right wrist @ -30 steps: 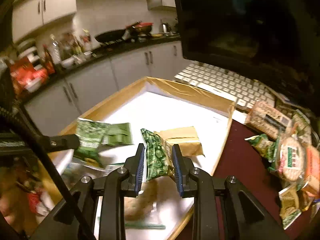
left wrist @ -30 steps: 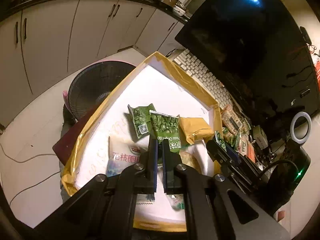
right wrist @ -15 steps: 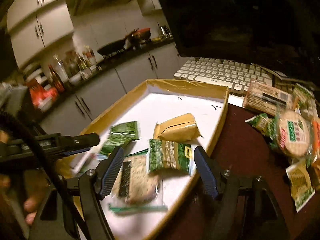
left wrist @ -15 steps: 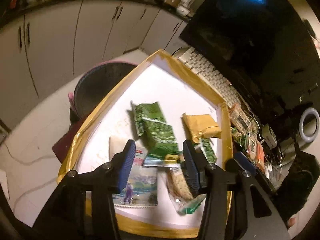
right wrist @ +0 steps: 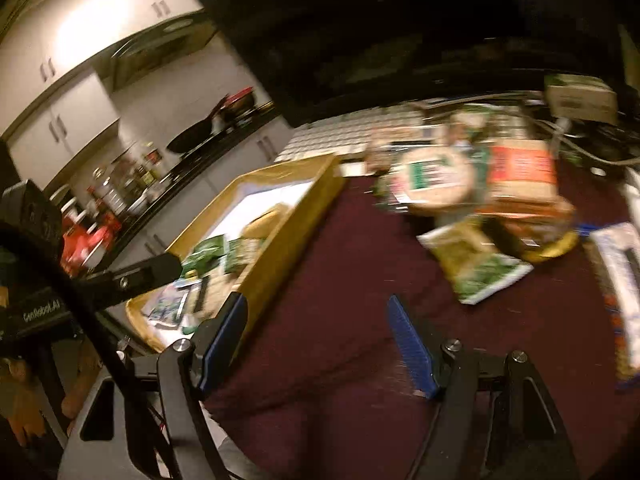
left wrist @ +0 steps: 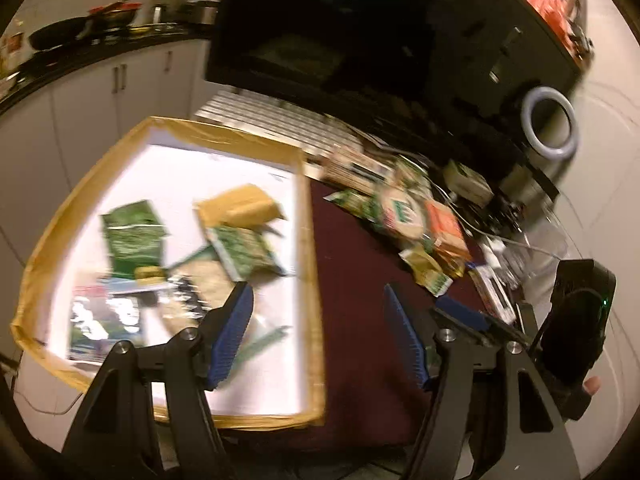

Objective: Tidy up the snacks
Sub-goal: 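Withdraw both open tools from the box back toward the snack pile, then grasp the white barcoded biscuit pack with the right tool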

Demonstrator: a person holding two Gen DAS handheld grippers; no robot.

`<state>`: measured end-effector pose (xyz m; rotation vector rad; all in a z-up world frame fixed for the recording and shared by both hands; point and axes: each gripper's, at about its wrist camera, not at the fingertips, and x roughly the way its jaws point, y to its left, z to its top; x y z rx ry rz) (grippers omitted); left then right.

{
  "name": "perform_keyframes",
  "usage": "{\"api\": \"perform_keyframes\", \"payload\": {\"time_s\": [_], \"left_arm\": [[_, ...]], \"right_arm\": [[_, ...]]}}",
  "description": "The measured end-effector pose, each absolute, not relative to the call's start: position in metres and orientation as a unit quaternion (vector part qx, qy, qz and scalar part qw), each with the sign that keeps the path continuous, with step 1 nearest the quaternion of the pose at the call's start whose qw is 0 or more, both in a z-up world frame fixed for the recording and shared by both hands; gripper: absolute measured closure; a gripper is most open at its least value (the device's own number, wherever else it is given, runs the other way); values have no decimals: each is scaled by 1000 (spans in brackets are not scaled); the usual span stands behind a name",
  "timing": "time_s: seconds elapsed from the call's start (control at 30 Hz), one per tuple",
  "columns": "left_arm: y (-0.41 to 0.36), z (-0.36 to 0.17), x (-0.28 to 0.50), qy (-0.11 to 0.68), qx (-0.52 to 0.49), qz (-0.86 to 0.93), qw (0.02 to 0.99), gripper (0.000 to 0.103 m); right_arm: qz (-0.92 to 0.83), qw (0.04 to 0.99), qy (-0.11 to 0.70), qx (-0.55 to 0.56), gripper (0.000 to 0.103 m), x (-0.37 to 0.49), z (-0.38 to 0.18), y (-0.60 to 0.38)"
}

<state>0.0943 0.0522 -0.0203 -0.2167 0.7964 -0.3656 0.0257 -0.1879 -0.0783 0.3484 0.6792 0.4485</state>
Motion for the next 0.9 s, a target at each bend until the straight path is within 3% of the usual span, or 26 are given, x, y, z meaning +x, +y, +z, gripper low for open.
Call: {"api": "perform_keyframes", "payload": {"time_s": [0.33,0.73,0.9], "left_arm": [[25,-24,90,403,-92,-200,888,33],[23,-30,88,414,-99,-207,881,33],[18,-32,90,419,-98,-210,878,33]], "right_arm": [[105,925,319,175,30,33,-72,-265],[-57,898,410,150,31,62,-106,-332],[-44,906,398,139,46,45,-111,-314]]}}
